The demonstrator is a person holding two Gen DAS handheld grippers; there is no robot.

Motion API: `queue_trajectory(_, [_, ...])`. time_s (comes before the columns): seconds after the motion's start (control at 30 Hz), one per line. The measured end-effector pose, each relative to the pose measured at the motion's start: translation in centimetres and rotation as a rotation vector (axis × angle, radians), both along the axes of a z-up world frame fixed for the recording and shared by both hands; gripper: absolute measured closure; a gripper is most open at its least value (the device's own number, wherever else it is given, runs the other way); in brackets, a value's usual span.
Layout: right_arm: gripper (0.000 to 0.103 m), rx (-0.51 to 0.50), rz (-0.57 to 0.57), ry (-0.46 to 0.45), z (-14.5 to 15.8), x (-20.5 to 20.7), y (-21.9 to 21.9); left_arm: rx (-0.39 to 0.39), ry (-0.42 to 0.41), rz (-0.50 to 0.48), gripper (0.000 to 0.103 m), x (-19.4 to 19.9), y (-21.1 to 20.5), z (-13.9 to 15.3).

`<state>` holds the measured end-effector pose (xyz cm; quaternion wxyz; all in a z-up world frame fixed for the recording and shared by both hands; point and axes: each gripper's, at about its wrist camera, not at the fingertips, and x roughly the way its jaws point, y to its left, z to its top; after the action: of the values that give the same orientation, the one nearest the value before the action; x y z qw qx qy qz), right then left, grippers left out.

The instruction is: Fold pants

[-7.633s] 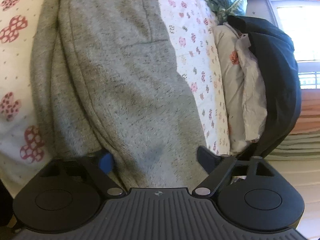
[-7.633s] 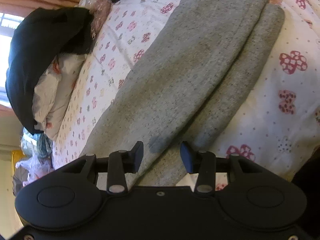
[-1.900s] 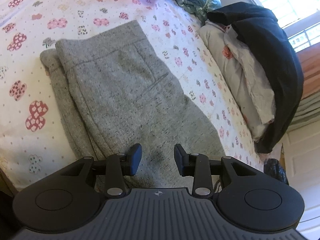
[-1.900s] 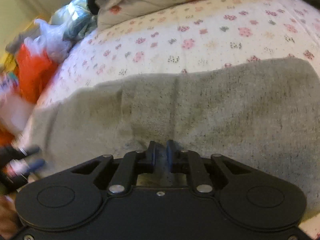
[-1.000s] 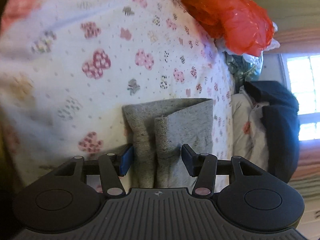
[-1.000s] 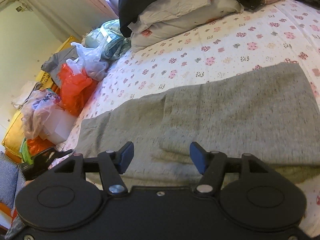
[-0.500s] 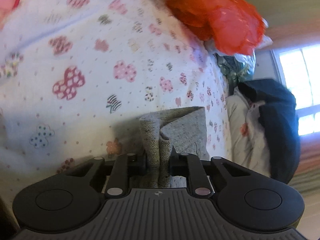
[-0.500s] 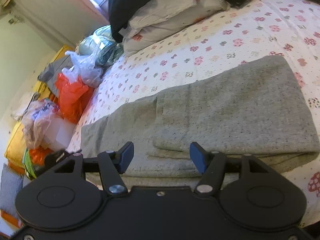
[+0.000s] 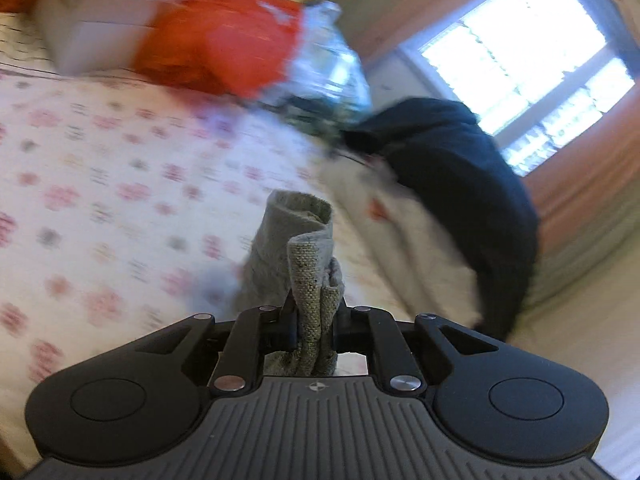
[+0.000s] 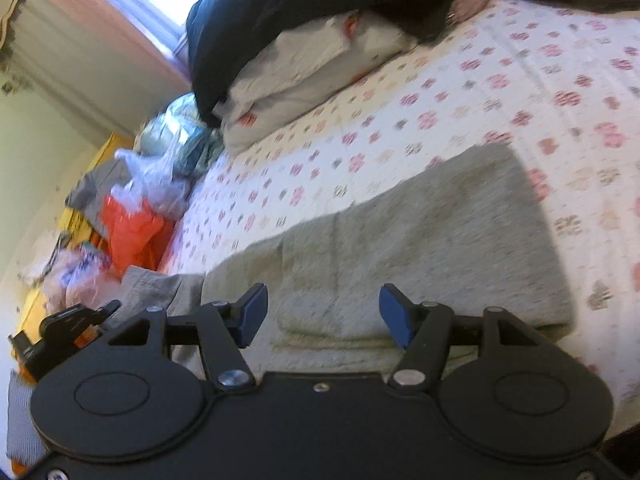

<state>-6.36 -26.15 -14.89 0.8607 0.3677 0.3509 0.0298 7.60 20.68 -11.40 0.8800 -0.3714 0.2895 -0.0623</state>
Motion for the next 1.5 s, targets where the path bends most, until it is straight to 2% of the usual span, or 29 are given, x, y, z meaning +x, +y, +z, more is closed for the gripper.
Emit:
queue_trajectory(0.23, [0.036, 0.040, -0.164, -0.007, 0.6, -2.9, -5.1, 0.043, -0.092, -0.243, 0.090, -1.5, -11.3, 1.1])
queue_trajectory(0.33, [0.036, 0.041, -0.219, 0.002, 0.4, -4.1, -7.1, 0.047, -0.086, -0.339, 0.090, -2.0, -16.2, 0.1])
queue_trajectory(0.5, [0.036, 0.055, -0.291, 0.014, 0.1, -6.0, -9.5, 0.140, -0.097, -0.507, 0.090, -3.6, -24.0, -2.1])
queue_trajectory(0.6, [0.036, 0.062, -0.314, 0.017, -0.2, -6.8, -10.4, 0.175, -0.091, -0.573, 0.090, -4.4, -27.1, -3.3])
queue_trajectory(0.77, [0.036, 0.078, -0.332, 0.021, -0.7, -7.6, -11.4, 0.191, -0.092, -0.626, 0.090, -5.2, -30.3, -4.7])
queue_trajectory(0.9, [0.036, 0.087, -0.340, 0.021, -0.9, -7.9, -11.8, 0.258, -0.082, -0.686, 0.089, -6.2, -34.0, -5.9])
queue_trajectory(1.0, [0.036, 0.092, -0.348, 0.023, -1.1, -7.9, -12.2, 0.409, -0.031, -0.759, 0.085, -6.8, -36.2, -8.4])
queue_trajectory(1.07, [0.036, 0.094, -0.352, 0.029, -1.2, -7.9, -12.3, 0.502, 0.003, -0.820, 0.079, -7.4, -37.2, -10.1])
queue_trajectory(1.1, [0.036, 0.095, -0.350, 0.033, -1.3, -7.7, -12.3, 0.543, -0.035, -0.830, 0.077, -8.2, -37.2, -10.0])
queue_trajectory(1.17, [0.036, 0.088, -0.340, 0.042, -1.3, -7.4, -12.3, 0.589, -0.081, -0.843, 0.054, -9.4, -37.1, -9.3])
queue_trajectory(1.2, [0.036, 0.079, -0.332, 0.041, -1.1, -7.0, -12.2, 0.593, -0.088, -0.848, 0.051, -9.7, -36.9, -9.0])
queue_trajectory(1.33, [0.036, 0.011, -0.230, 0.059, -0.1, -3.7, -11.1, 0.566, -0.095, -0.857, 0.050, -10.5, -35.0, -7.7])
queue_trajectory(1.5, [0.049, -0.047, -0.063, 0.100, -0.5, 1.9, -8.8, 0.478, -0.099, -0.812, 0.051, -10.6, -30.6, -5.6])
